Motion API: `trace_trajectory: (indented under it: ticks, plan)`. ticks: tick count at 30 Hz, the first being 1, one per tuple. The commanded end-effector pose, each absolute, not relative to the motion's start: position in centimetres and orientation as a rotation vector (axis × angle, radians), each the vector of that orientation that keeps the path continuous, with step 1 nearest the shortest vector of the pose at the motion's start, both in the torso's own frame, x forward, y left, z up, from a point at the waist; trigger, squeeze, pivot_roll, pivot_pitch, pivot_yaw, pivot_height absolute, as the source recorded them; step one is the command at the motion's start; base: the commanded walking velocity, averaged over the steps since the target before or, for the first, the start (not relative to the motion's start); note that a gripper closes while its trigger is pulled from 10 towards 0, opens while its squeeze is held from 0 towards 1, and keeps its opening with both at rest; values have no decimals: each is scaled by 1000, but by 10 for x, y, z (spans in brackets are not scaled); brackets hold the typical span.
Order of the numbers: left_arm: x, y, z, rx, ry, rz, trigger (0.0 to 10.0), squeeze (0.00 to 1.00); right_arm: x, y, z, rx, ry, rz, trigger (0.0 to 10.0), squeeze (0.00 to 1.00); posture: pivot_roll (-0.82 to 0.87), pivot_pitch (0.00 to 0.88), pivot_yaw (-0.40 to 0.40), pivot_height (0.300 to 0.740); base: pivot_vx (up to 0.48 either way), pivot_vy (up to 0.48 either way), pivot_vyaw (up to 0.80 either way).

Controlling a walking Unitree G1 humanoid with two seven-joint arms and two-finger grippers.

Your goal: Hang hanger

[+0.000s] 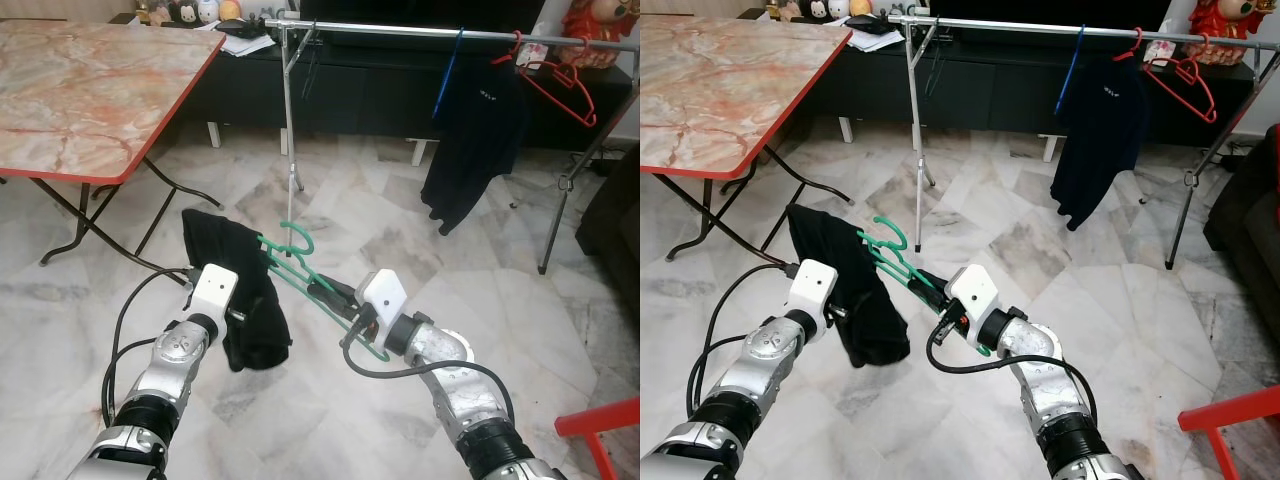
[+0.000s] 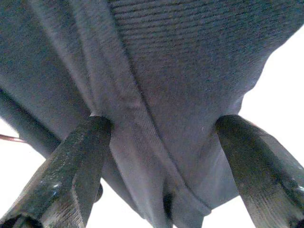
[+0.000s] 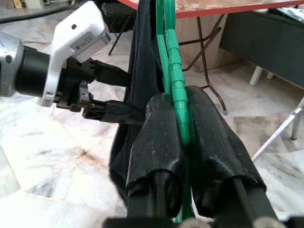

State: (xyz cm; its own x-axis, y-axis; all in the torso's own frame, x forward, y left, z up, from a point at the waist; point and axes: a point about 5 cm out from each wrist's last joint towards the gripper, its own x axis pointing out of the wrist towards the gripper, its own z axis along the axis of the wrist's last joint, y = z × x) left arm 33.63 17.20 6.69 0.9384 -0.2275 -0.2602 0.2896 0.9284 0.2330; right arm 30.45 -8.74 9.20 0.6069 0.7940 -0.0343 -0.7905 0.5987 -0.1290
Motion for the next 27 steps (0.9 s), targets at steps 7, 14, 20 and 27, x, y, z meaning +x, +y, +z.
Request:
trace_trajectory:
  ticks: [7,14,20,27]
  plan:
    - [338,173,64,302,265,-253,9529,0,305,-84,107,-123,-99,938,0,0,9,83,-45,740,0,0,0]
    - [337,176,62,309,269,-253,0,0,304,-84,107,-121,-96,942,0,0,12,85,-44,740,0,0,0]
    - [338,178,63,305,264,-246,0,0,305,-83,108,-118,-100,944,0,0,12,86,-43,740,0,0,0]
    - [340,177,66,294,254,-254,0,0,304,-83,107,-121,-95,947,0,0,12,84,-41,740,0,0,0]
